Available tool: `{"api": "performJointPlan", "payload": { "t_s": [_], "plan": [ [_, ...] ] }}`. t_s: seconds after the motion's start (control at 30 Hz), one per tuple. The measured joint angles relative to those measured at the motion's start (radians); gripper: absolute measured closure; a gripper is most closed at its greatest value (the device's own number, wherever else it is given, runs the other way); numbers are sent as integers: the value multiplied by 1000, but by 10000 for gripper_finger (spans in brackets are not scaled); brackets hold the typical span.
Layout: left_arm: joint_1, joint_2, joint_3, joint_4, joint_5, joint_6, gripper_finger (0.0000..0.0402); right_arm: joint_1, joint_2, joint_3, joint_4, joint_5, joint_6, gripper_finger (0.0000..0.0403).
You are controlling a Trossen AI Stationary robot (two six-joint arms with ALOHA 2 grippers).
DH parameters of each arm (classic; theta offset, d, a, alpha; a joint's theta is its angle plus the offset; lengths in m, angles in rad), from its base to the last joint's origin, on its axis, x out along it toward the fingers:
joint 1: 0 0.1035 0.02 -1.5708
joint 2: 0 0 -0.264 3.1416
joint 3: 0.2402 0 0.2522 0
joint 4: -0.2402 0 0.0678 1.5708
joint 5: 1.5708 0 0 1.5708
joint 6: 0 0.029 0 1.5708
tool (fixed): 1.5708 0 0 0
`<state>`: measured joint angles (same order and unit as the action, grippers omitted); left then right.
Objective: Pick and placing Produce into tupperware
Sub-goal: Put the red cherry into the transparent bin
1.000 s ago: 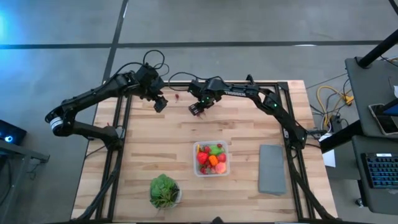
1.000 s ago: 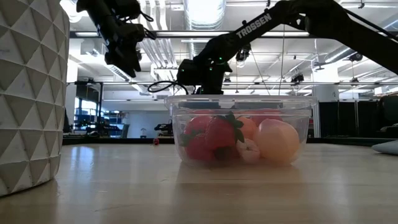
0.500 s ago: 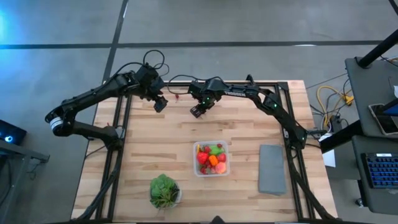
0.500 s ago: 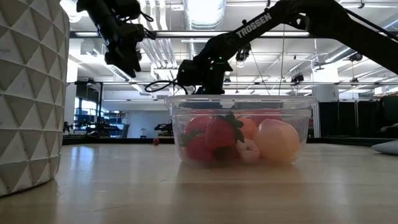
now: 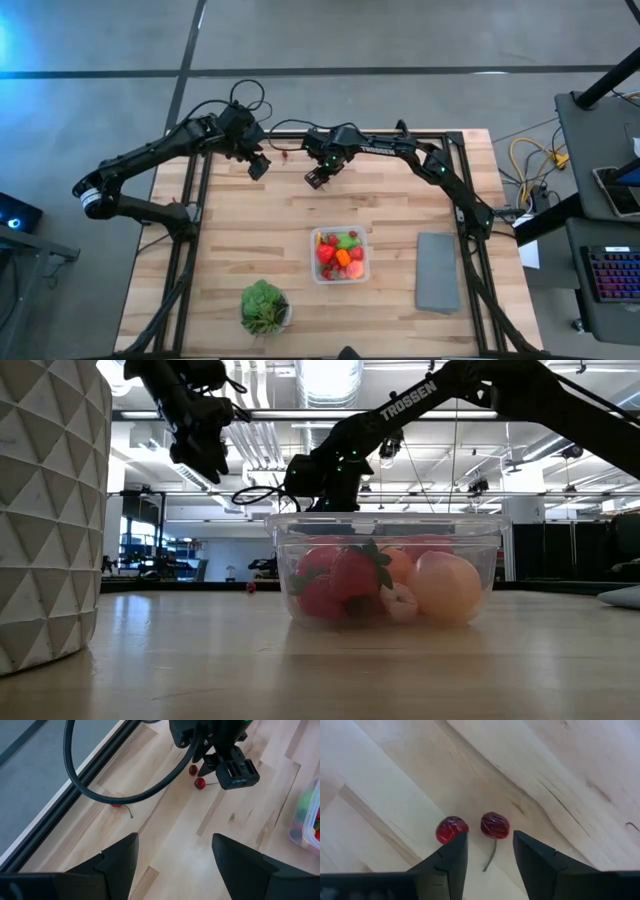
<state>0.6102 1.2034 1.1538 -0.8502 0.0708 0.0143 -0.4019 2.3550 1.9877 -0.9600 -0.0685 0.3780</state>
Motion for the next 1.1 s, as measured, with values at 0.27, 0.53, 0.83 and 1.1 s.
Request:
{"api": "performJointPlan", "payload": {
  "t_s": [0.27,0.53,0.83,1.1],
  "plan": [
    [0,0,0,4,0,-1,162,3,0,0,1,37,-16,263],
    [0,0,0,4,0,-4,162,7,0,0,3,9,-47,266],
    [0,0,0,4,0,-7,162,9,0,0,1,-21,-151,243],
    [0,0,0,4,0,-7,162,9,0,0,0,-18,-152,246]
  ]
}}
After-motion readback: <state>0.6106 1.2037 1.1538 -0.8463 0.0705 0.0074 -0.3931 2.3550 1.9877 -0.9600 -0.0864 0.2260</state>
